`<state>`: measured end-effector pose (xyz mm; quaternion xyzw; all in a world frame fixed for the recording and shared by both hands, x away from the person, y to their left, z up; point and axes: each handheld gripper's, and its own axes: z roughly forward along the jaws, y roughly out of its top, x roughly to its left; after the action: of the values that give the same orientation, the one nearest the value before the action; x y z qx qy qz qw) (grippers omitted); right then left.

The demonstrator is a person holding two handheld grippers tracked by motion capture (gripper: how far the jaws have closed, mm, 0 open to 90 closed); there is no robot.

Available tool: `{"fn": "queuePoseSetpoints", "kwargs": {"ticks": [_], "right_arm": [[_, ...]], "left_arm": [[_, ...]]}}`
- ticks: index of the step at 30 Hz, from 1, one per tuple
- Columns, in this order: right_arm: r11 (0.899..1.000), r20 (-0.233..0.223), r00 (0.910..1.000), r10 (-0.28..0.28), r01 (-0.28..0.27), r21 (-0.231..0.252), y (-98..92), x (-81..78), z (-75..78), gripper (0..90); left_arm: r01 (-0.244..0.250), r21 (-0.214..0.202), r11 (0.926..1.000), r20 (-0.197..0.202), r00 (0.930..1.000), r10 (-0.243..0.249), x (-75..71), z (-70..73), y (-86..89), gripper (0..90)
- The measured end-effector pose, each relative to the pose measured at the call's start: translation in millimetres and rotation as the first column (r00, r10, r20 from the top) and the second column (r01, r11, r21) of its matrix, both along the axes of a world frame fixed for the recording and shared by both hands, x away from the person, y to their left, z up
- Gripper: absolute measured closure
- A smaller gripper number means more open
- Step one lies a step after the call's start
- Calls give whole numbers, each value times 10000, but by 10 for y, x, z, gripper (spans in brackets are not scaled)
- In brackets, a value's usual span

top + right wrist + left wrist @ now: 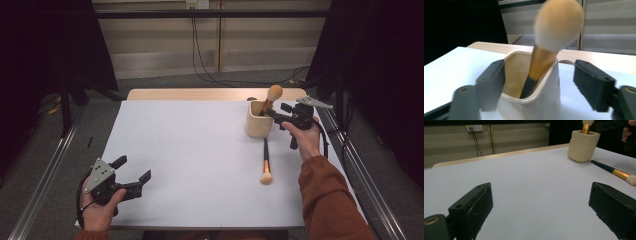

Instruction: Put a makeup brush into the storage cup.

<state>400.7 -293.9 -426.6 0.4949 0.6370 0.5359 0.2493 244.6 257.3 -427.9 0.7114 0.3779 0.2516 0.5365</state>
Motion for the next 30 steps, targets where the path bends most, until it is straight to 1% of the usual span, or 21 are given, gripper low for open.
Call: {"fn": "queuePoseSetpoints", "kwargs": {"ticks": [1, 2, 5, 8, 11, 14, 16, 18, 19, 20, 21, 22, 23, 25, 27, 29, 30], "right_arm": [[10000, 21, 10000, -28, 28, 9, -2, -8, 1, 216], [10000, 62, 9999, -84, 84, 35, -1, -22, 6, 173], [10000, 126, 9999, -50, 50, -38, 7, -55, 23, 131], [9999, 114, 9999, 15, -13, -155, 20, -91, 45, 111], [10000, 171, 9998, 76, -77, 16, 9, -154, 42, 95], [9999, 193, 9997, 137, -136, -22, -5, -225, 27, 77], [9998, 112, 9998, 180, -182, 119, -21, -263, 18, 49], [9998, 166, 9998, 144, -146, 129, -33, -305, 17, 26], [9996, 116, 9999, 117, -120, 248, -37, -323, 17, 15], [9991, 51, 9998, 173, -175, 383, -45, -338, 16, 11], [9984, 16, 9997, 258, -258, 497, -55, -356, 17, 6], [9985, -3, 9996, 287, -287, 475, -58, -376, 19, 0], [9991, -24, 9997, 254, -253, 341, -58, -398, 25, 0], [9998, -31, 10000, 69, -69, 207, -60, -435, 31, 0], [9999, 150, 9999, 20, -22, 145, -61, -483, 30, 0], [9999, 198, 9997, -135, 136, -54, -53, -528, 25, 1], [9998, 170, 9998, -122, 124, -143, -47, -545, 25, 1]], "left_arm": [[2, -18, 10000, 3, 10000, -2, 1, 1, 1, 54], [-1, -14, 10000, 8, 10000, 1, 3, 2, 3, 53], [-1, -17, 10000, 21, 10000, 1, 5, 3, 8, 53], [-2, -74, 10000, 29, 10000, 3, 4, 4, 6, 53], [-16, -28, 10000, 54, 10000, 17, -4, 3, 12, 53], [-68, -85, 9999, 47, 10000, 68, -2, 4, 22, 53], [-90, -113, 9999, 76, 9999, 90, -3, 10, 26, 53], [-75, -167, 9998, 90, 9999, 76, 2, 10, 28, 52], [-67, -156, 9999, 56, 10000, 68, 4, 9, 29, 51], [-65, -213, 9998, 42, 10000, 66, 7, 5, 21, 51], [-59, -178, 9998, 19, 10000, 60, 8, 3, 19, 51], [-23, -157, 9999, 2, 10000, 23, 10, 3, 18, 50], [-16, -186, 9998, 12, 10000, 17, 11, 4, 18, 50], [-11, -237, 9997, 31, 10000, 11, 8, 14, 26, 48], [-44, -268, 9996, 31, 10000, 44, 7, 17, 33, 45], [-78, -325, 9994, 15, 10000, 79, 9, 16, 41, 41], [-76, -308, 9995, 26, 10000, 77, 10, 17, 46, 42]]}}
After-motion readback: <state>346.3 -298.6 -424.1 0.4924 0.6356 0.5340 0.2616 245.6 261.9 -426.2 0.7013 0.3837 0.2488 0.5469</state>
